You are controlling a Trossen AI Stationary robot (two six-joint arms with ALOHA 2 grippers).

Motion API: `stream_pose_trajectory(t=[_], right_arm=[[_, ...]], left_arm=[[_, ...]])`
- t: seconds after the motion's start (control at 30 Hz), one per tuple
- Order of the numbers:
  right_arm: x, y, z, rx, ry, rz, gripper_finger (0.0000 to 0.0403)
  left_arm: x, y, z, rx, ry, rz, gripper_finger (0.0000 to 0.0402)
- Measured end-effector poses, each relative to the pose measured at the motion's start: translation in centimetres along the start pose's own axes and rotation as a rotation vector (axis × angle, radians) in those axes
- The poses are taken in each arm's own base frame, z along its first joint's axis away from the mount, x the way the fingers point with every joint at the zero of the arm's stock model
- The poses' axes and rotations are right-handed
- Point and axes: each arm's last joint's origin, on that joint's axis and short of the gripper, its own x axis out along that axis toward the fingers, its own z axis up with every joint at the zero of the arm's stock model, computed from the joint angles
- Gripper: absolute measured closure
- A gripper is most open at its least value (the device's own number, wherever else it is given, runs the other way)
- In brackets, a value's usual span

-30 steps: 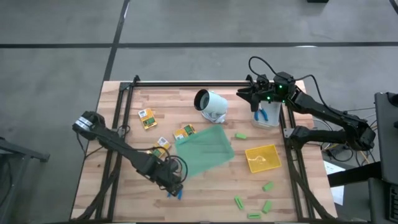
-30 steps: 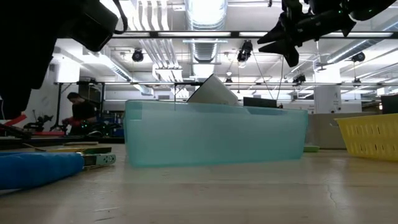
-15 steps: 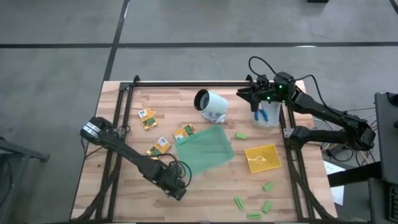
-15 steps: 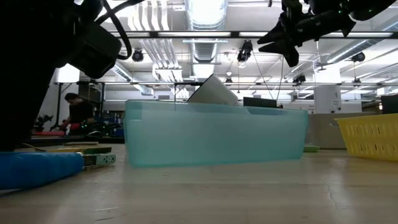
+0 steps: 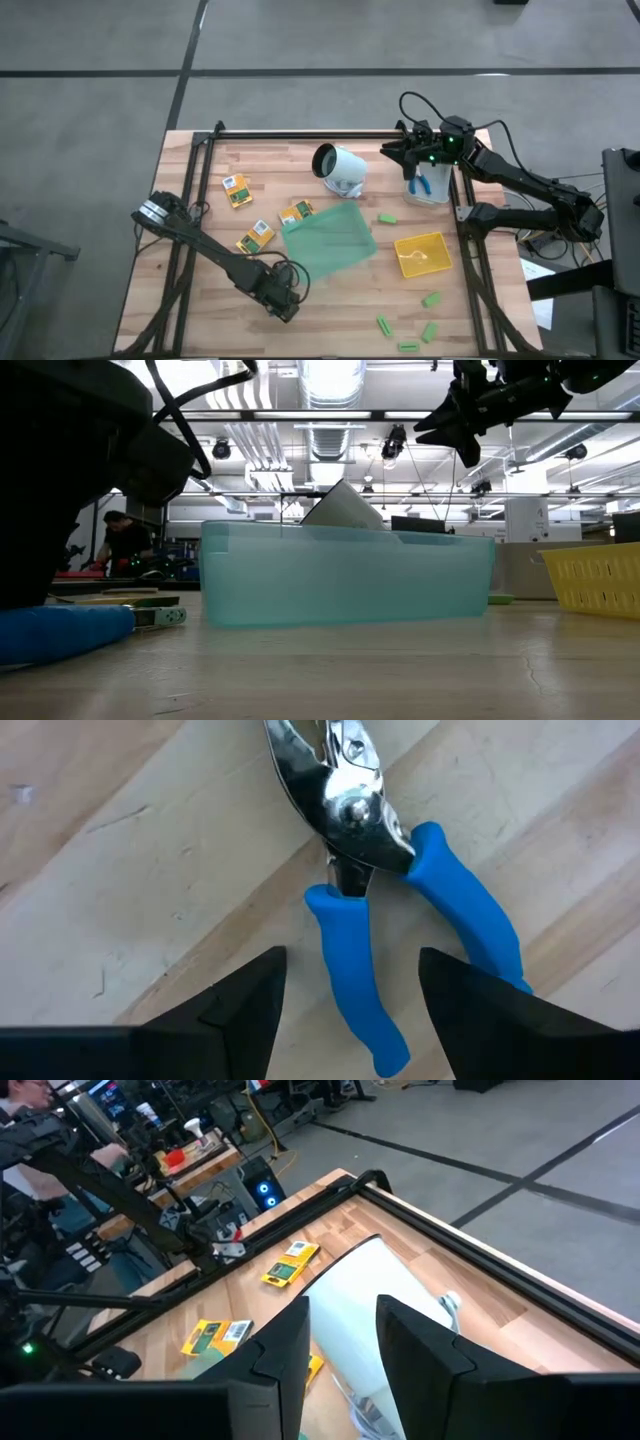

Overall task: Pick & Place School Supplies
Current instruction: Put the blue plier into the gray bin

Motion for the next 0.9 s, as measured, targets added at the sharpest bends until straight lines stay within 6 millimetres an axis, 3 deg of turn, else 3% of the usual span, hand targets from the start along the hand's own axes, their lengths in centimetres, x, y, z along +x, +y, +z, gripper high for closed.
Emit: stream_pose_trajectory(t=[0.23, 0.6, 0.9], right_arm=[[0.00, -0.01, -0.02, -0.001, 0.001, 0.000, 0.0285], [0.00, -0.01, -0.02, -0.020, 0.001, 0.000, 0.0295], [0.00, -0.01, -0.02, -0.020, 0.001, 0.000, 0.0291]], left_arm=[[0.07, 0.15, -0.01, -0.002, 0.004, 0.018, 0.0210], [0.16, 0.35, -0.05, -0.034, 0.018, 0.034, 0.0355], [-0.07, 0.01, -0.04, -0.035, 0.020, 0.010, 0.0353]])
